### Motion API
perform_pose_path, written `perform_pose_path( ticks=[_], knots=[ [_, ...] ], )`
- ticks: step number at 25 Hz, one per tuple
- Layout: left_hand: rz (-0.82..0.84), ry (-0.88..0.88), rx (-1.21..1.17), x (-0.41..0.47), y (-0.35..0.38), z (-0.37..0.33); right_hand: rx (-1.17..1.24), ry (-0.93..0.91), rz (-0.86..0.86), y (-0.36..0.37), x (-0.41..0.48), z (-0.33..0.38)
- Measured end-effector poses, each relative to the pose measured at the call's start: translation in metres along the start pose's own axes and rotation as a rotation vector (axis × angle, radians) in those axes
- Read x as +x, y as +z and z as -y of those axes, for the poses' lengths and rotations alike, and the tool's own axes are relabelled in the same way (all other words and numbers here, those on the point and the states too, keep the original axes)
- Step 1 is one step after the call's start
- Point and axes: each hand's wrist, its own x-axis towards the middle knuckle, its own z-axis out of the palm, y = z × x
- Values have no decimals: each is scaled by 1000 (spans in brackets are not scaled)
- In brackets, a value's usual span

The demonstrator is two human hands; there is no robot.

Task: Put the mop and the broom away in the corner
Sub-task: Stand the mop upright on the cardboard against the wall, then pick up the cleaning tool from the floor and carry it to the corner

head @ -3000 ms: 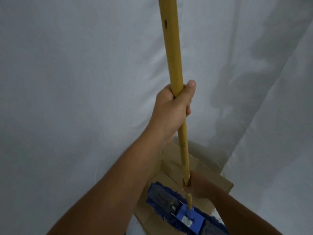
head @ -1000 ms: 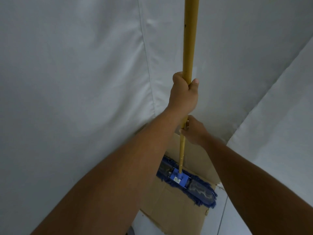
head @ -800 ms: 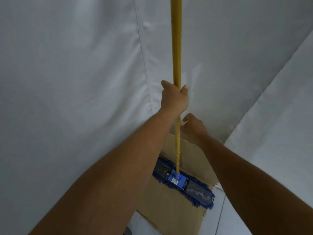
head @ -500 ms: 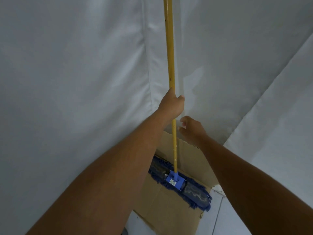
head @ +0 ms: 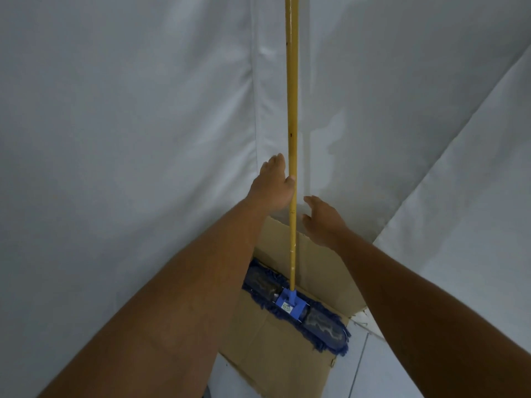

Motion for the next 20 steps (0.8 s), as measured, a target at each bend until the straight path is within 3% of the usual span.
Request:
perform_pose_path(
  ticks=[4, 9, 16, 20],
  knots=[
    [-25, 59, 171, -39, -5, 8, -49, -10, 28, -9, -25, -1],
    [-111, 4, 359, -128, -32, 26, -291, -182, 97, -19, -69, 27],
    [-447, -346, 478, -351, -78, 38, -513, -690, -87, 6, -200, 131],
    [-635, -623, 438, -516, -59, 55, -521, -976, -47, 52, -305, 194]
  ],
)
